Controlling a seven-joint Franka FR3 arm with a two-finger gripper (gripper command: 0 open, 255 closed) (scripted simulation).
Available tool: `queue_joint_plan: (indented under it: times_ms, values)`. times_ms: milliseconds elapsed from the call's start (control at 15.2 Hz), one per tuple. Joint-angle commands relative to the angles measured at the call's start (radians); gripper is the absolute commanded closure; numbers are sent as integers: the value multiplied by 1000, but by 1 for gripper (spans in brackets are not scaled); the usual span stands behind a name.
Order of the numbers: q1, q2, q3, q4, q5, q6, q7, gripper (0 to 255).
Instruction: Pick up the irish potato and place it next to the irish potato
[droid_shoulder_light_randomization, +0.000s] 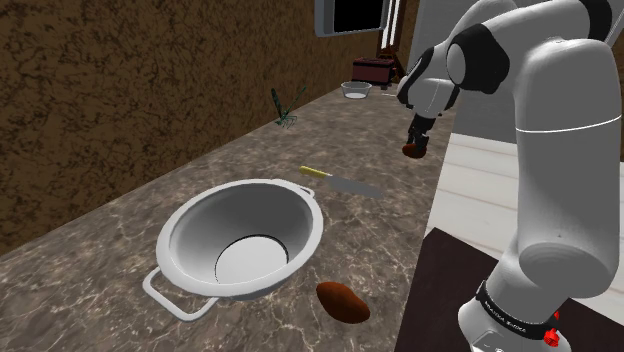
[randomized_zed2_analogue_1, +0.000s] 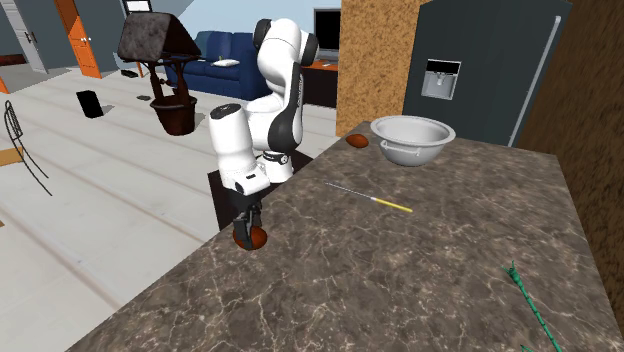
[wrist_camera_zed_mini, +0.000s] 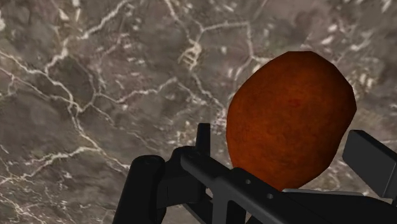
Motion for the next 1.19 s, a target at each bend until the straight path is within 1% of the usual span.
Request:
queue_joint_plan:
  times_ms: [0,594,1122]
  values:
    - [0,0,0,0,0,0,0,255]
    - [0,0,0,0,0,0,0,255]
    - [39,-66,-50,31,-79,-72,56,255]
